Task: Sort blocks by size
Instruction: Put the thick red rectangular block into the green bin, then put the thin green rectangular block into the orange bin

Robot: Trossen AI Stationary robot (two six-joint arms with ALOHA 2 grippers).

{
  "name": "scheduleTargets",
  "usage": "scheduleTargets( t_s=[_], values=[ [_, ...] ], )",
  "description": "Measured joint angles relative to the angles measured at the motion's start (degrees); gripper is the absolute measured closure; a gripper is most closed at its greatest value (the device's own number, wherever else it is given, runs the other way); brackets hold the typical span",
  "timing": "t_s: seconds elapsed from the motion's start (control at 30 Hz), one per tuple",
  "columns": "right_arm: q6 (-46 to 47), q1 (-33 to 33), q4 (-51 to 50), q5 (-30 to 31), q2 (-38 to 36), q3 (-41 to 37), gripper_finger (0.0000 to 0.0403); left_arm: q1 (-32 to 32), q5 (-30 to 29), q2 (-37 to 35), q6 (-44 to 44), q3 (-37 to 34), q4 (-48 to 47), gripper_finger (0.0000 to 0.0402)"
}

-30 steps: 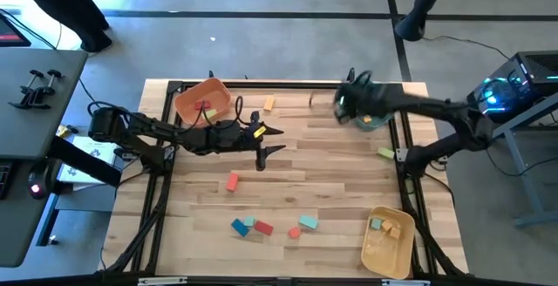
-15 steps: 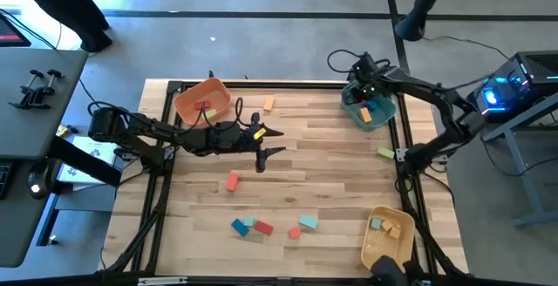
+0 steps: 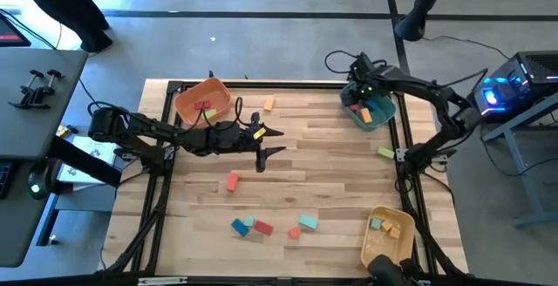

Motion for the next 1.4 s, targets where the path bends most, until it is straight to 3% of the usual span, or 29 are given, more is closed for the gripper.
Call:
scheduleTargets(
  t_s=[0.17,0.37,0.53,0.67,0.83,1.1,1.4],
  values=[
    [-1.0,5.0,-5.3,4.8,-6.7,0.9,0.0190,0.0,0.0,0.0,0.0,0.0,0.0,0.0200],
    [2.6,20.0,-17.8,8.3,-14.3,1.0,0.0194,0.0,0.0,0.0,-0.2,0.0,0.0,0.0200],
    [12.3,29.9,-32.1,4.3,-15.1,0.2,0.0194,-0.9,0.0,0.0,-0.2,0.0,0.0,0.0200],
    [18.3,34.5,-36.4,2.0,-15.1,-3.7,0.0207,-1.7,0.0,0.0,-0.1,0.0,0.1,0.0200],
    [21.9,36.7,-33.5,-0.4,-15.1,-12.2,0.0261,-2.1,0.0,0.0,0.4,0.0,0.5,0.0200],
    [29.2,37.2,-27.5,0.1,-15.1,-21.0,0.0386,-2.1,0.0,0.0,2.2,0.0,3.1,0.0200],
    [34.6,36.8,-26.6,3.8,-15.0,-24.1,0.0401,-2.1,0.0,0.0,2.6,0.0,4.2,0.0200]
  ],
)
